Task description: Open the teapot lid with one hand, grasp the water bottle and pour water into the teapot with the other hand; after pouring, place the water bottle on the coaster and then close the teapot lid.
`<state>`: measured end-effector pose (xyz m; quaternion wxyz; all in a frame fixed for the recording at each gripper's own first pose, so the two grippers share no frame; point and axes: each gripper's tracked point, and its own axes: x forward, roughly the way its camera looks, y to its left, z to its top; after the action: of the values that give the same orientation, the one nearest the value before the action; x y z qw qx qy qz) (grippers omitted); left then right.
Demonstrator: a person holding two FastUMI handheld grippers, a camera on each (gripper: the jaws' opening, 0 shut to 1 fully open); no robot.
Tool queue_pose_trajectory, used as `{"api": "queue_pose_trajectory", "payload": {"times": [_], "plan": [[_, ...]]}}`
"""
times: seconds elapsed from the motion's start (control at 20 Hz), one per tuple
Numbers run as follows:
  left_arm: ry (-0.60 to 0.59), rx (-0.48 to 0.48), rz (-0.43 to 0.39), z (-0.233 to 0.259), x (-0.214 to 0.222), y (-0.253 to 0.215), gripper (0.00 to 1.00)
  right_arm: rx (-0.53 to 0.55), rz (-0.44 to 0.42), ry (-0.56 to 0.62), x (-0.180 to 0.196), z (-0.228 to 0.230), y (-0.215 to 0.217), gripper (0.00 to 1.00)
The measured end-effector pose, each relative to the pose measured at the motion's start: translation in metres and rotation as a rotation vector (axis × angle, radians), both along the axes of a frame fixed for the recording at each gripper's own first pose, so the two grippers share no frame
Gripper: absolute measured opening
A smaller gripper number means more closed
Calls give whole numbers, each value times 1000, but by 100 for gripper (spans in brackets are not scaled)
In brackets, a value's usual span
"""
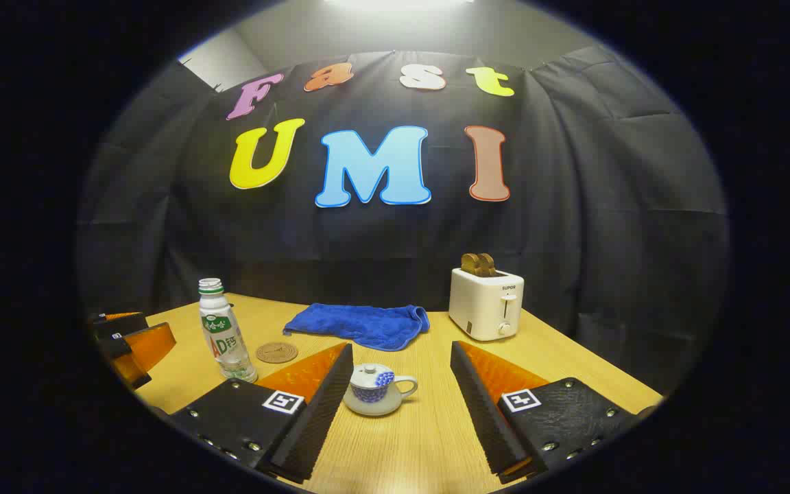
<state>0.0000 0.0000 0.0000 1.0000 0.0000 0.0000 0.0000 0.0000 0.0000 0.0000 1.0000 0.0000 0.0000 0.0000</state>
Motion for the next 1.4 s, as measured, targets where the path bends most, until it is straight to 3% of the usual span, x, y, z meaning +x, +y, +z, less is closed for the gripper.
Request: {"api": "queue_pose_trajectory", "payload": {"times": [0.25,0.35,0.45,0.55,0.65,0.75,0.9,1.1,1.15,1.2,1.4], "plan": [[12,5,6,-8,14,4,99,-6,27,68,29,-15,11,89],[18,6,5,-10,20,4,89,-18,38,96,41,-21,16,89],[23,4,2,-13,28,3,99,-32,49,131,54,-28,23,89],[31,7,-1,-16,35,2,99,-36,68,161,64,-34,30,86],[37,9,-5,-17,43,0,95,-22,92,191,76,-44,38,75],[41,12,-8,-20,47,0,89,-15,104,213,83,-51,42,73],[41,9,-12,-22,50,1,99,-16,116,227,88,-57,44,66],[46,-8,-15,-26,53,1,99,-25,101,230,92,-59,42,55],[49,-13,-15,-28,54,2,99,-9,91,224,93,-58,40,33],[51,-17,-15,-29,55,3,99,-3,90,229,94,-57,42,17],[52,-27,-8,-31,56,8,99,-28,80,236,98,-63,43,18]]}}
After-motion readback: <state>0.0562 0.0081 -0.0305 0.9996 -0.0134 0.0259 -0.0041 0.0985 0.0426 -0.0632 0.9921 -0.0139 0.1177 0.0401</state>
